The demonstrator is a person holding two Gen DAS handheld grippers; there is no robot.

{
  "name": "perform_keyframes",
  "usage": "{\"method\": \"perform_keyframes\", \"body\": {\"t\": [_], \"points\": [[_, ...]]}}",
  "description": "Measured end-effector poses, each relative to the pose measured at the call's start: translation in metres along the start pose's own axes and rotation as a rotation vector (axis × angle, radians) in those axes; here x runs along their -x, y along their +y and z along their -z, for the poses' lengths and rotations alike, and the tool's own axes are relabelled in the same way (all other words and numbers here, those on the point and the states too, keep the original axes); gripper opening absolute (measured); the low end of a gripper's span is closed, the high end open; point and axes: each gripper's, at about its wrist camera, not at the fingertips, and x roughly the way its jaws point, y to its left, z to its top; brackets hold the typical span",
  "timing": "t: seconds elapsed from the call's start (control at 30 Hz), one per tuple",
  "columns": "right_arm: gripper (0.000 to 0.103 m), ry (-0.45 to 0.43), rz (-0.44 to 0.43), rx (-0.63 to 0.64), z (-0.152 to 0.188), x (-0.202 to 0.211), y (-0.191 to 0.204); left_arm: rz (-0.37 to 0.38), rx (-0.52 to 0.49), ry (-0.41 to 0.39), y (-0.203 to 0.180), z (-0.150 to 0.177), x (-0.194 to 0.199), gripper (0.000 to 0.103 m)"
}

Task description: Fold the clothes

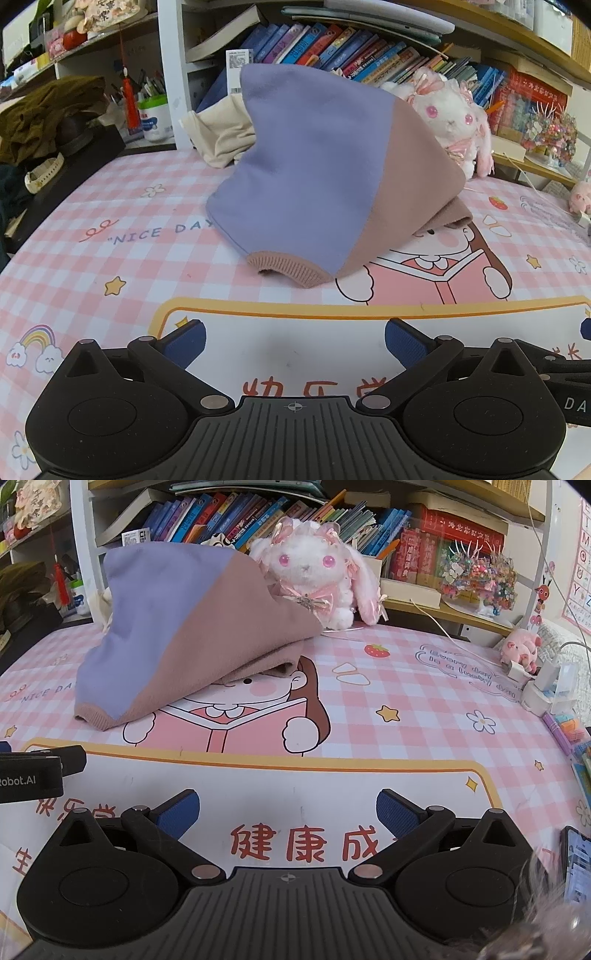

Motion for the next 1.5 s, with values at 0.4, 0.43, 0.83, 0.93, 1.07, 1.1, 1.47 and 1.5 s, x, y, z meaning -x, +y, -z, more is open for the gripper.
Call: {"method": "perform_keyframes", "body": {"t": [0.4, 0.43, 0.83, 0.93, 1.07, 1.1, 1.47, 1.5], "points": [[0.103, 0.010, 0.003, 0.000, -0.0002, 0.0018, 0.0005, -0.001, 0.011, -0.006, -0.0004, 0.0033, 0.0007, 0.103], [0.103, 0.011, 0.004, 0.000, -0.0002, 0.0019, 0.0005, -0.002, 0.011, -0.005, -0.0005, 0.0037, 0.0007, 0.103], [0.103, 0.015, 0.011, 0.000, 0.0023, 0.0037, -0.0005, -0.011, 0.012, 0.003, 0.0010, 0.0040, 0.0028, 0.103], [0.103, 0.017, 0.011, 0.000, 0.0028, 0.0030, -0.0004, -0.009, 0.011, 0.002, 0.0011, 0.0044, 0.0033, 0.103], [0.103, 0.019, 0.018, 0.006, 0.0030, 0.0026, 0.0003, -0.008, 0.007, 0.003, 0.0012, 0.0048, 0.0040, 0.103], [0.103, 0.020, 0.020, 0.007, 0.0031, 0.0025, 0.0005, -0.007, 0.007, 0.003, 0.0012, 0.0048, 0.0042, 0.103], [0.103, 0.022, 0.024, 0.002, 0.0029, 0.0010, -0.0014, -0.007, 0.004, 0.021, 0.0007, 0.0040, 0.0006, 0.103], [0.103, 0.022, 0.024, 0.001, 0.0028, 0.0009, -0.0016, -0.008, 0.003, 0.022, 0.0005, 0.0039, 0.0004, 0.103]]}}
